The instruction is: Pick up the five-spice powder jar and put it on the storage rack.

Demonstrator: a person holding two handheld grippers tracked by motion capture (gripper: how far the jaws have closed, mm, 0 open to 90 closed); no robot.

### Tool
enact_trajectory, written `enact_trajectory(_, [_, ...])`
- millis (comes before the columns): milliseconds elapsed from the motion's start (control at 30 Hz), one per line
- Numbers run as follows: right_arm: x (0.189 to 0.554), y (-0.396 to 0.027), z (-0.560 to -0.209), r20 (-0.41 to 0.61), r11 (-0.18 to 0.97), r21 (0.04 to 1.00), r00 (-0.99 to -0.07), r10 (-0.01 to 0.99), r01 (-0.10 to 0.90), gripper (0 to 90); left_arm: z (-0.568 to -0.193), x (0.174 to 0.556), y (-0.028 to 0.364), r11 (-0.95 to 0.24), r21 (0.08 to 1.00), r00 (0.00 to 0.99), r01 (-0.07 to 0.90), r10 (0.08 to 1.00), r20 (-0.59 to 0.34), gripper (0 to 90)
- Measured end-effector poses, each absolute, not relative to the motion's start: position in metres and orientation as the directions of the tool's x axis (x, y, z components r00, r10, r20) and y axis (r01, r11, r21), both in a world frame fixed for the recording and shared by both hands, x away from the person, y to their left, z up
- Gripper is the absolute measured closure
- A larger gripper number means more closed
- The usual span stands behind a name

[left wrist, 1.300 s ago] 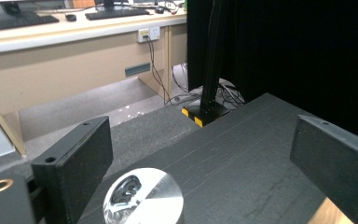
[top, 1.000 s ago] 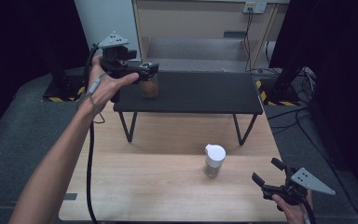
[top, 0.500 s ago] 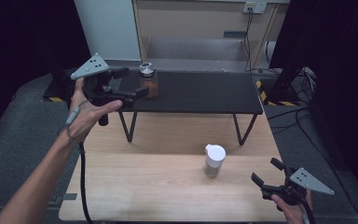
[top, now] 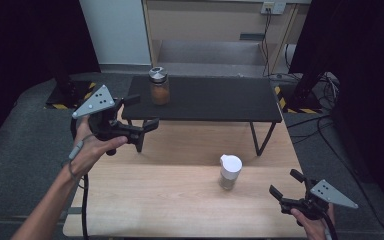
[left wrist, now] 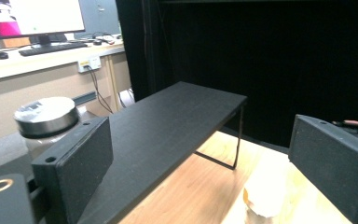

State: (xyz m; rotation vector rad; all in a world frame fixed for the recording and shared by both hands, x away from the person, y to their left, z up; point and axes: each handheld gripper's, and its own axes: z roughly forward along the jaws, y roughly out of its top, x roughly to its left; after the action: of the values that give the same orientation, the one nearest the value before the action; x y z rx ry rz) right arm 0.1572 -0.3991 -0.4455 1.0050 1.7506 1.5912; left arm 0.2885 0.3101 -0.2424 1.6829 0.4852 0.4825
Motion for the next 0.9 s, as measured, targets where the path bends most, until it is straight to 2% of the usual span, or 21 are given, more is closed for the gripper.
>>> enact_trajectory(300, [0.157,-0.399,-0.445,0.077,0.012,0.988,-0.560,0.825,0.154,3.7,-0.273,0.279,0.305,-0.187,0.982,0.840,0.032,0.538,0.075,4.9])
enact_trajectory(600, [0.157,-0.399,-0.445,0.077,0.012,0.988,-0.560,0.825,0.153,3.7,-0.306,0.273,0.307,-0.170,0.984,0.853,0.047,0.520,0.048,4.7])
enact_trajectory(900, [0.157,-0.399,-0.445,0.077,0.011,0.988,-0.560,0.825,0.153,3.7,-0.338,0.259,0.314,-0.152,0.986,0.841,0.061,0.540,0.031,4.6])
